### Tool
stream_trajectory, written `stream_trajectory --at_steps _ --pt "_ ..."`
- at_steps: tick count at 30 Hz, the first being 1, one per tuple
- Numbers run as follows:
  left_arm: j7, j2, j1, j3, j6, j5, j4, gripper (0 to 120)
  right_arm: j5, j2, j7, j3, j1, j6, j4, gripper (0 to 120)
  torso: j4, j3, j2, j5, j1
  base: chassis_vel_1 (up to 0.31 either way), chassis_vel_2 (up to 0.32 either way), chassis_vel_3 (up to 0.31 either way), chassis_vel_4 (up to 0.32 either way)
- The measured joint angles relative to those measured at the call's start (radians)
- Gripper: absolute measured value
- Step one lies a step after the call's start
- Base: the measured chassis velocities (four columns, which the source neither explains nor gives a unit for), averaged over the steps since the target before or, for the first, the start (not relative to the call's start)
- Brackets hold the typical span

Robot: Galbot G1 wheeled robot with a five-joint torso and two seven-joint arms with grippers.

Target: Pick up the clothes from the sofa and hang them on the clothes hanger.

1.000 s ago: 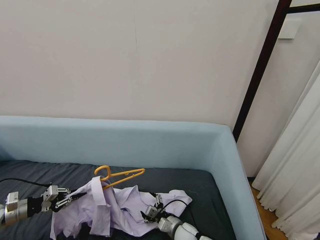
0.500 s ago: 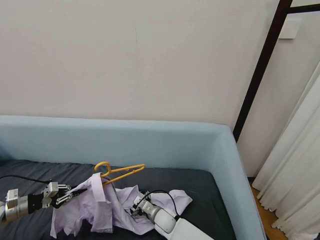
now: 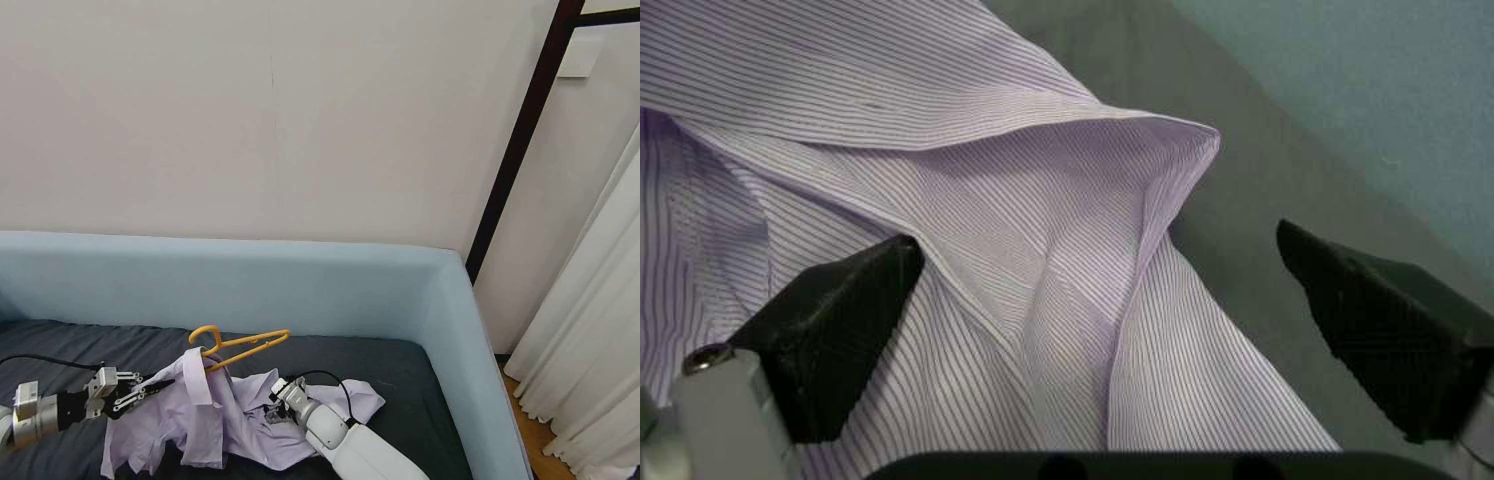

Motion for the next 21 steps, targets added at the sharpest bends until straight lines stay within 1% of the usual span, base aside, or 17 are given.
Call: stream_trajectory --at_steps 8,12,13,16,21 --pt "0.001 -0.002 -0.029 0.021 -0.006 0.008 0.024 7 0.009 0.000 0.047 0.011 -0.007 -0.022 0.016 100 0.0000 0.000 0.000 0.0000 0.000 0.000 0.000 0.000 0.000" --pt "0.003 -0.008 -0.038 0.031 -0.009 0.014 0.032 7 0.143 -0.007 0.076 0.009 -0.006 -0.063 0.057 100 0.0000 0.000 0.000 0.0001 0.000 0.000 0.000 0.000 0.000" --pt "0.003 -0.008 -0.038 0.031 -0.009 0.014 0.032 7 0.143 -0.007 0.076 0.009 -0.006 -0.063 0.057 100 0.0000 0.000 0.000 0.0001 0.000 0.000 0.000 0.000 0.000" --pt "0.008 -0.016 -0.045 0.033 -0.016 0.027 0.049 7 0.241 -0.018 0.091 0.007 -0.009 -0.121 0.112 100 0.0001 0.000 0.000 0.0001 0.000 0.000 0.000 0.000 0.000" --pt "0.013 -0.017 -0.053 0.033 -0.021 0.034 0.066 7 0.261 -0.025 0.096 0.014 -0.019 -0.141 0.130 100 0.0001 0.000 0.000 0.0000 0.000 0.000 0.000 0.000 0.000"
